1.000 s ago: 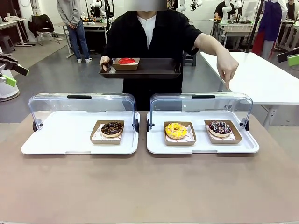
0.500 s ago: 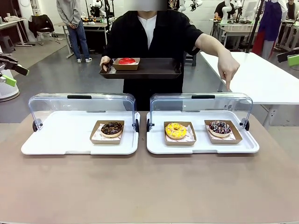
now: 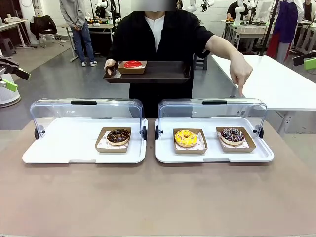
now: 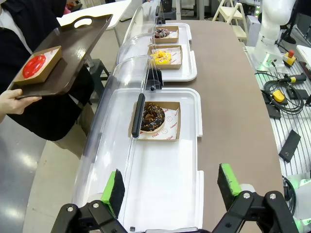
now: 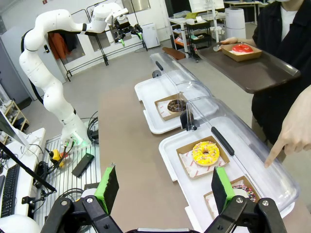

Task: Provide the desired donut to the person.
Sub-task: Pick up and lift the Paper togo box containing the Donut pointed at by the person.

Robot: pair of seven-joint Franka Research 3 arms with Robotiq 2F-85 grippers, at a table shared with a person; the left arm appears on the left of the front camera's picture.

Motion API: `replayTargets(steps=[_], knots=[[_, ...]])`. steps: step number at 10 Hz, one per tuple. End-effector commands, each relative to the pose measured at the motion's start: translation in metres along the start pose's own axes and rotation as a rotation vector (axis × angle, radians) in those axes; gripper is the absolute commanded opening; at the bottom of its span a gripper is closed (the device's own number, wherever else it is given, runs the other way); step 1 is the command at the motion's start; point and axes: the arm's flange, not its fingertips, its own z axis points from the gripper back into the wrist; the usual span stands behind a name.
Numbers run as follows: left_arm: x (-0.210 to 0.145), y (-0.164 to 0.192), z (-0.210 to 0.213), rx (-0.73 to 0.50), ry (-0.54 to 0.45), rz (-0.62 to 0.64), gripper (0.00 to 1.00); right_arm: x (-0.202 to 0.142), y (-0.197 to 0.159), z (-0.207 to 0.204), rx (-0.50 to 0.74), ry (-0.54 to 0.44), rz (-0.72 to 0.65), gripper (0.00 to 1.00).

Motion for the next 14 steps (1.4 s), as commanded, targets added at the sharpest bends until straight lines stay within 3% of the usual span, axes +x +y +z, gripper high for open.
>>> replayTargets(steps=[1, 2, 5, 7, 11, 14], knots=[[0.001, 0.000, 0.002, -0.002, -0.018, 0.003, 1.00, 0.012, 0.008, -0.009, 0.050, 0.151, 0.070, 1.00], [0.001, 0.000, 0.002, -0.002, -0.018, 0.003, 1.00, 0.023, 0.008, -0.020, 0.064, 0.300, 0.079, 1.00], [0.001, 0.000, 0.002, -0.002, -0.018, 0.003, 1.00, 0.032, 0.008, -0.066, 0.089, 0.597, 0.154, 1.00], [0.001, 0.000, 0.002, -0.002, -0.018, 0.003, 1.00, 0.018, 0.002, -0.107, -0.007, 0.771, 0.200, 1.00], [0.001, 0.000, 0.002, -0.002, -0.018, 0.003, 1.00, -0.034, -0.001, -0.167, -0.076, 0.938, 0.344, 1.00], [0.001, 0.000, 0.002, -0.002, -0.018, 0.003, 1.00, -0.056, -0.007, -0.176, -0.056, 0.910, 0.347, 1.00]])
